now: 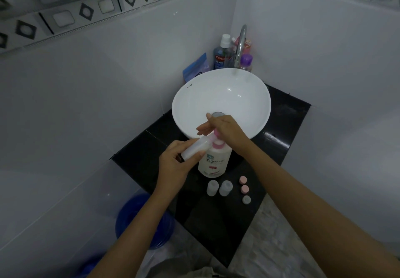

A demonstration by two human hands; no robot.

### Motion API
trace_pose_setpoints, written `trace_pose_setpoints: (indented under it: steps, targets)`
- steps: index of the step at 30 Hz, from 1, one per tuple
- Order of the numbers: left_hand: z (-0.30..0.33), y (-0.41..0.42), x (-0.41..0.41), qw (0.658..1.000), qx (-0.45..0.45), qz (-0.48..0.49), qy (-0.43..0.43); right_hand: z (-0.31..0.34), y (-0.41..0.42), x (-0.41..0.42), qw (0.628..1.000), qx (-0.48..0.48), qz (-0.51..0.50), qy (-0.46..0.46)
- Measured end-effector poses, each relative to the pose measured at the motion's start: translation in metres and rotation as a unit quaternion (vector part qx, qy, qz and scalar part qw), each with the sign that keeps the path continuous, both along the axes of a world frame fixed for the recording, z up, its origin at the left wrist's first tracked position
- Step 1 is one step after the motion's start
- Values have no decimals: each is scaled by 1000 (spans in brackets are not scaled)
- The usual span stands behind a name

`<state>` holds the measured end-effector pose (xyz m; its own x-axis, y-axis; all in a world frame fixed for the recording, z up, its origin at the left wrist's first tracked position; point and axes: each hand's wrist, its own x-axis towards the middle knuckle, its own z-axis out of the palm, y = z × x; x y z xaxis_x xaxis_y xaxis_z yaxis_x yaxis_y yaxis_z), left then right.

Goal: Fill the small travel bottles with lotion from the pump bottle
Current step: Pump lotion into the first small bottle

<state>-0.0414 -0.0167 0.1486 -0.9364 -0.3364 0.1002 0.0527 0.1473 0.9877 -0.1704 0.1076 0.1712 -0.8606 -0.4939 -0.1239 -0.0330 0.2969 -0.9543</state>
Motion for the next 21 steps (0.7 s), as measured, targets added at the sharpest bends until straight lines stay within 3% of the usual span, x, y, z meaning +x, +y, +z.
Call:
trace_pose_setpoints:
  steps: [10, 16, 21]
  targets:
    - [-7, 2, 1, 1000, -2, 4, -18, -16, -5, 7, 998, 25, -51, -15]
    - [0, 0, 1, 1000, 6, 4, -6, 1, -1, 2, 1000, -7, -13, -3]
    - [-2, 1, 1, 1000, 5, 5, -10, -9, -4, 4, 998, -20, -50, 8]
